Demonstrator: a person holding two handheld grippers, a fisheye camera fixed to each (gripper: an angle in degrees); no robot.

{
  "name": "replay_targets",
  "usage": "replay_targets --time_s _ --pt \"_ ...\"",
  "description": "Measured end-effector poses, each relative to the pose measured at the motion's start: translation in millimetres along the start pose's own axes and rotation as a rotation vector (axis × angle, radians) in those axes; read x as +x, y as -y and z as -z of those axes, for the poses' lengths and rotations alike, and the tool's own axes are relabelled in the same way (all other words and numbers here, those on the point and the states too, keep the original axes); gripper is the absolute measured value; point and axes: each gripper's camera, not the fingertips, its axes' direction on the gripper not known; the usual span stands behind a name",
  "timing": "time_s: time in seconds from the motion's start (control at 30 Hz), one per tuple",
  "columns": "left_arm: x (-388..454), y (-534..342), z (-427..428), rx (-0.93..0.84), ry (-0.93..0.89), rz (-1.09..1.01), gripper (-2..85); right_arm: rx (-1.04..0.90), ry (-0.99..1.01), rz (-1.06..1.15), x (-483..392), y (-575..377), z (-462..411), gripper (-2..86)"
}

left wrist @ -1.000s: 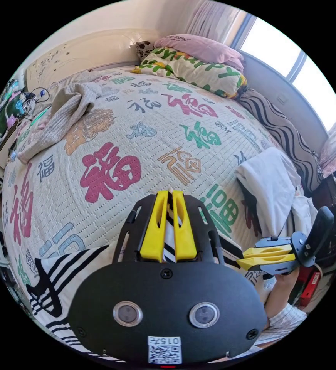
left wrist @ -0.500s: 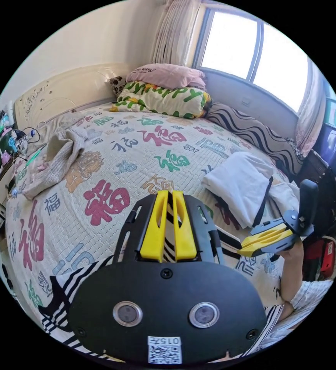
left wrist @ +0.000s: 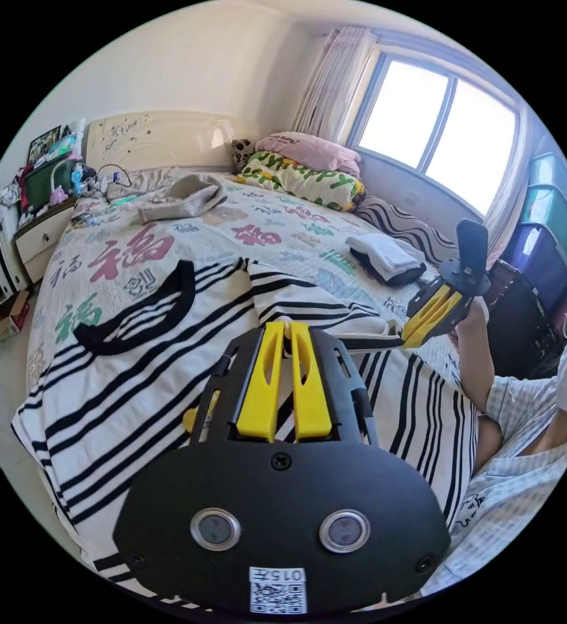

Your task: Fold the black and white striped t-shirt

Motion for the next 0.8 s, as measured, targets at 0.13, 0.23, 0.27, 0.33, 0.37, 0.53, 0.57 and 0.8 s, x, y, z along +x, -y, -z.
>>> replay_targets --time_s 0.13,0.23,0.27,0.33,0.37,0.53,0.57,0.8 --pt "-17.9 -18.0 6.4 -0.071 -0.024 0.053 3.8 0.03 0.076 0.069 -6.3 -3.4 9.2 5.8" --pt "-28.4 -18.5 17.1 -0.052 -0.049 0.088 7.2 0.2 -0.024 0.026 -5.2 -15.5 34.5 6.9" --pt "-31.9 -16.4 14.2 -0.067 -0.072 0.102 8.3 0.222 -0.092 0.011 -5.7 -17.0 35.7 7.1" --pt "-35.9 -12.6 -0.4 -0.146 -0.106 0.114 9.6 0.163 -0.126 0.028 -8.3 -11.7 25.1 7.4" --pt "-36.9 -12.2 -9.3 -0.175 -0.102 0.113 9.2 0.095 -0.107 0.051 -10.3 -4.3 12.7 7.8" --pt "-44.3 -15.2 -5.3 -0.097 -0.124 0.139 2.8 -0.139 -0.122 0.142 -21.9 21.8 -39.8 6.6" --pt "-44.1 -16.2 -1.4 -0.086 -0.123 0.127 2.0 -0.136 -0.147 0.151 -24.9 23.4 -41.5 5.4" --pt "-39.8 -20.2 -3.7 -0.215 -0.081 0.064 5.6 -0.139 -0.045 0.148 -17.8 16.1 -34.9 6.7"
